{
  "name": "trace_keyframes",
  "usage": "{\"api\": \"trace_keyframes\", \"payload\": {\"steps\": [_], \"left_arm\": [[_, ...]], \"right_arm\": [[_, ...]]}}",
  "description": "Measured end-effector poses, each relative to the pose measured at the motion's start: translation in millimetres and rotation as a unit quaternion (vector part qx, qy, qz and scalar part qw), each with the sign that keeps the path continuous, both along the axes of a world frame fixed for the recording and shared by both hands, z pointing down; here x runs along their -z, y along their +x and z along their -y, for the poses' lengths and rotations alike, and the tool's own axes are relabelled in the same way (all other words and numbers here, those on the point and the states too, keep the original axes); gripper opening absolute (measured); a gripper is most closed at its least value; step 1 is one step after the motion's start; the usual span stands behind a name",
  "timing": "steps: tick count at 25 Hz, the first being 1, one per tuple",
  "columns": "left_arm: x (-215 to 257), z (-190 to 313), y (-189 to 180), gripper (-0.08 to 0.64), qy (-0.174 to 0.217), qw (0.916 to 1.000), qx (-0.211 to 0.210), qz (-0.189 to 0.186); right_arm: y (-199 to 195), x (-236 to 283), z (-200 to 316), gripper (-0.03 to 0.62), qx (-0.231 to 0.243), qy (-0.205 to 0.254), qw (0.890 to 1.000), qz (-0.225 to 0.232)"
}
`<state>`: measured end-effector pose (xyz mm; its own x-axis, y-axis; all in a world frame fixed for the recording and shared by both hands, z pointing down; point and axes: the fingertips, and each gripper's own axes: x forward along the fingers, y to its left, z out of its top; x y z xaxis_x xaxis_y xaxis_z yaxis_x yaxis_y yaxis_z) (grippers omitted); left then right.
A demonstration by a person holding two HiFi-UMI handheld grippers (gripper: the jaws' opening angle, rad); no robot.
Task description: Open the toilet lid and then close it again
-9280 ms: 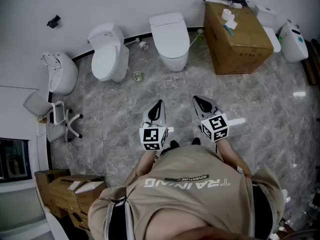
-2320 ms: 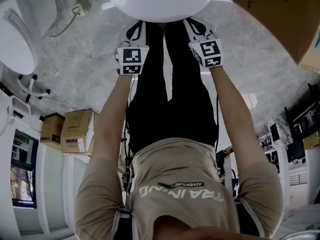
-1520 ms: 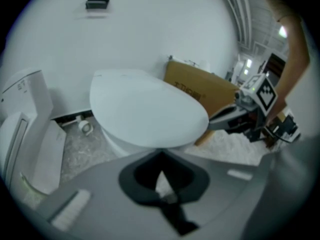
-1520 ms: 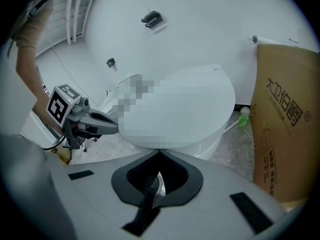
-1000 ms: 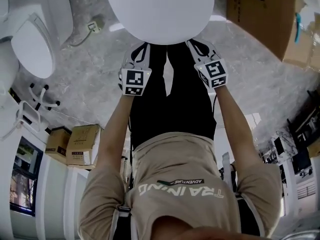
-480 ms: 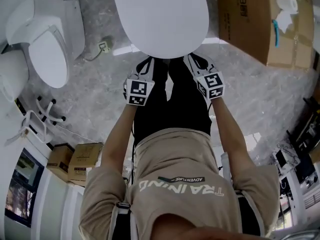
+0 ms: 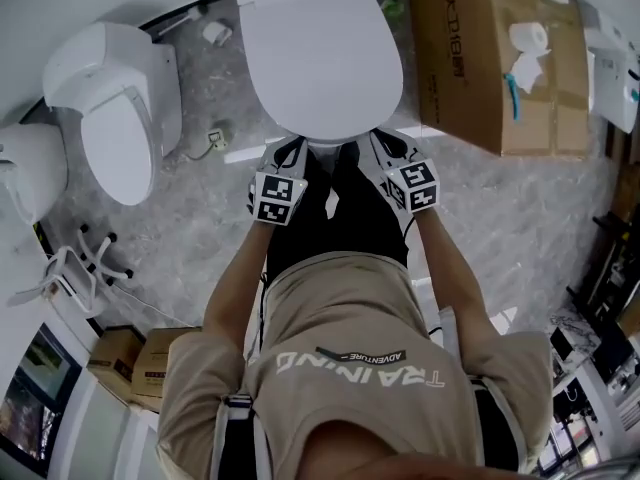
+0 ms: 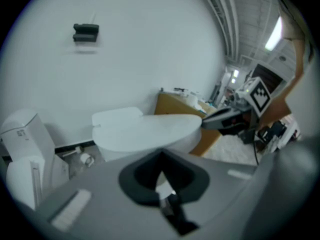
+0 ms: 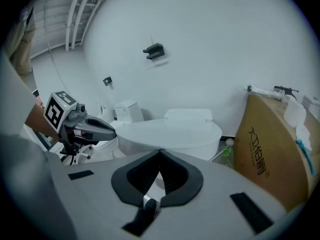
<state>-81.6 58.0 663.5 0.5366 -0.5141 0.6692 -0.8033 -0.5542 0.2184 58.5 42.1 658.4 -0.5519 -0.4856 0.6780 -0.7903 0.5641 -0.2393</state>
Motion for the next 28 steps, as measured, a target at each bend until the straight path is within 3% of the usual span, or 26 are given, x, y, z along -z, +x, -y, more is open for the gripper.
{"api": "trace_keyframes", "payload": {"steps": [22,28], "left_arm": [[106.6,106.5,-17.6,0.005,0.055,0.9968,-0.006,-0.057],[124.0,128.5,-18.6,0.005,0.070,0.9961,-0.014,-0.053]], "right_arm": [[-17.2,110.8,110.1,0.014,0.000,0.040,0.999,-0.034],[-19.4,127.6,132.4,0.014,0.012,0.043,0.998,-0.049]]}}
